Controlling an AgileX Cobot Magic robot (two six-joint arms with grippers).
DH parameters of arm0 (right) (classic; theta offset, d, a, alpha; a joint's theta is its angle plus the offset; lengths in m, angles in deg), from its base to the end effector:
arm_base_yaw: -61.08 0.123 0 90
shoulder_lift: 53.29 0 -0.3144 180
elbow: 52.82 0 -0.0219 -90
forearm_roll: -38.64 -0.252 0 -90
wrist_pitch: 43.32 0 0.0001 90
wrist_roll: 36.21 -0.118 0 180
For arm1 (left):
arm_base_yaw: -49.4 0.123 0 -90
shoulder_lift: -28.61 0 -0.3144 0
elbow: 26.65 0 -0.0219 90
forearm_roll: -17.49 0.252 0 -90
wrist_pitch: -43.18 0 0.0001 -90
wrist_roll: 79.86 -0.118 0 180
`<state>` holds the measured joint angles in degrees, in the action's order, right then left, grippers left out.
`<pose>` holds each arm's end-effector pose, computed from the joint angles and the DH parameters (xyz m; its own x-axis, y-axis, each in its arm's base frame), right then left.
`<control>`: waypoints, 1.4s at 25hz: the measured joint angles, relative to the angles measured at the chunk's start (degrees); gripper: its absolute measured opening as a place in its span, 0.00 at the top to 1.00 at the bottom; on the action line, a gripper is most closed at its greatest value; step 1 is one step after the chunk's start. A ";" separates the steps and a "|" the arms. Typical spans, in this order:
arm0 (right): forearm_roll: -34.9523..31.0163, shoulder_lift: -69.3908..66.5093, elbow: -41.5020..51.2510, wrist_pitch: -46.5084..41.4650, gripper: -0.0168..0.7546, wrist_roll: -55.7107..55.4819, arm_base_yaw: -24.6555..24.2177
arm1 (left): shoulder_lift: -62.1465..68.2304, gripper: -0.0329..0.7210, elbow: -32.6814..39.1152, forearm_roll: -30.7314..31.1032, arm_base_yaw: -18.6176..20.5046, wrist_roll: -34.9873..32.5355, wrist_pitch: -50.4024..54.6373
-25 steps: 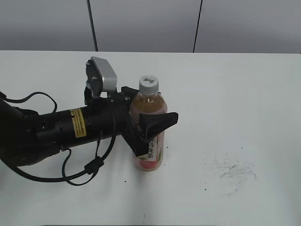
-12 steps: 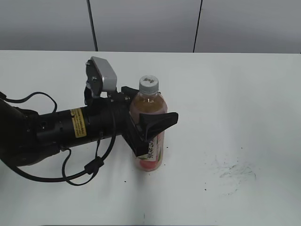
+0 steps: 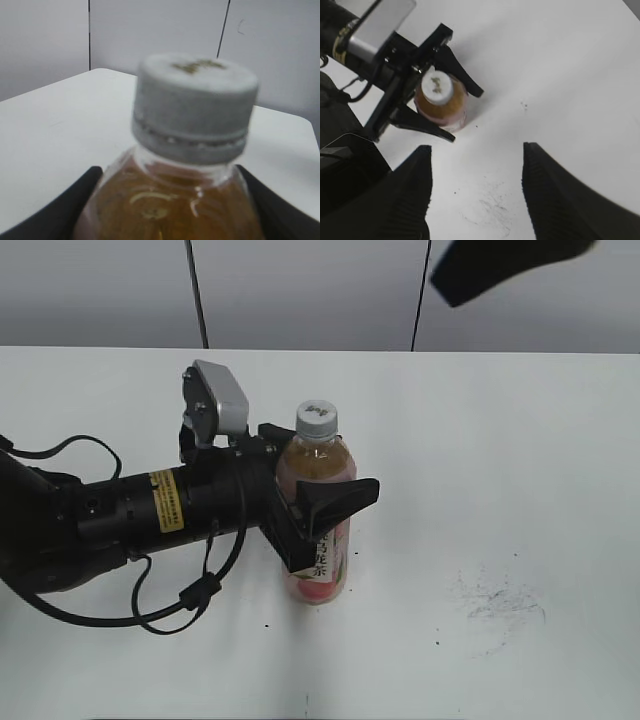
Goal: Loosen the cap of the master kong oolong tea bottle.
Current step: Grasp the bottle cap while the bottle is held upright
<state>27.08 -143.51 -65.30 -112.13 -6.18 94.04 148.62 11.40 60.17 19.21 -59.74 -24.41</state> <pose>0.2458 0.1857 0.4160 -0.3567 -0.7409 -0.5690 -0.8631 0.4945 -0.1027 0.2765 -0.2464 0.1578 -0.1227 0.0596 -0.9906 0.9276 0.3618 -0.0932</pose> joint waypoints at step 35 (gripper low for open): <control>12.26 -21.75 -7.77 -1.02 0.42 -34.95 11.88 | 0.00 0.36 0.00 0.00 0.00 0.00 -0.07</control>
<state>39.34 -165.26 -73.07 -113.15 -41.14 105.92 148.62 11.40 60.17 19.21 -59.74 -24.48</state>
